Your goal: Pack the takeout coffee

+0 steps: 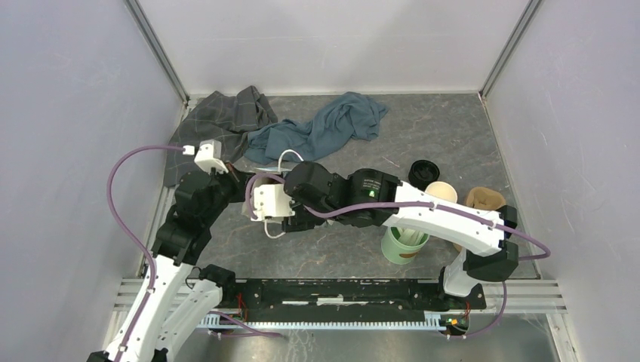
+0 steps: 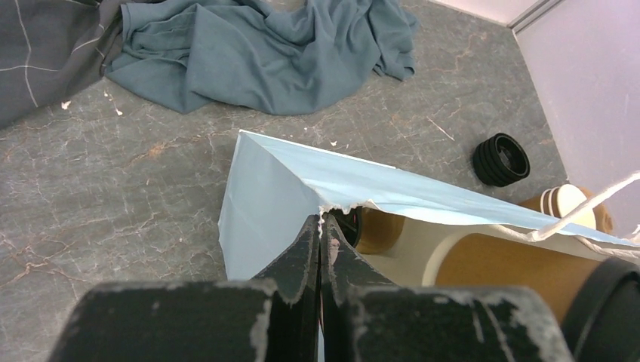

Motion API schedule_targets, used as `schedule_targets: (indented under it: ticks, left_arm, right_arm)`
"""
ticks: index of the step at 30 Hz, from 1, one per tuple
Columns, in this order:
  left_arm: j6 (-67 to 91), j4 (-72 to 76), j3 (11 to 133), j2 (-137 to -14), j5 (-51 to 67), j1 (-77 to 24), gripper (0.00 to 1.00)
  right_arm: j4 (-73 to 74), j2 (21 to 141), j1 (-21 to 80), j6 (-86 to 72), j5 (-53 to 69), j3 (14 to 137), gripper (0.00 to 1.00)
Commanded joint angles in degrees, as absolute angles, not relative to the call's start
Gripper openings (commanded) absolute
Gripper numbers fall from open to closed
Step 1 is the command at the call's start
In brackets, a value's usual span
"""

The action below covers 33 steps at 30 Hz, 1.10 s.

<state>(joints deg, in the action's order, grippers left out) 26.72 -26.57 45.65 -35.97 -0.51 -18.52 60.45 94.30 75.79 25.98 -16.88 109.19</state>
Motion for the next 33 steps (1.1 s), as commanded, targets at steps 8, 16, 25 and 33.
schedule_targets:
  ticks: [8, 16, 25, 33]
  left_arm:
    - [31.6, -24.8, 41.6, -26.2, -2.1, -18.9, 0.02]
    - [33.7, -25.8, 38.1, -20.9, -0.6, -18.9, 0.02]
    - [33.7, -28.4, 37.5, -19.8, -0.3, -18.9, 0.02]
    - [34.0, -29.9, 37.9, -20.2, -0.3, -18.9, 0.02]
  right_arm:
    - [55.7, 96.2, 76.2, 39.0, -17.0, 105.9, 0.0]
    - [55.0, 97.0, 75.2, 42.9, -17.9, 103.8, 0.0]
    - [50.7, 95.1, 72.6, 44.3, -16.7, 97.6, 0.0]
    - [49.0, 94.7, 69.5, 46.0, -16.0, 96.0, 0.0]
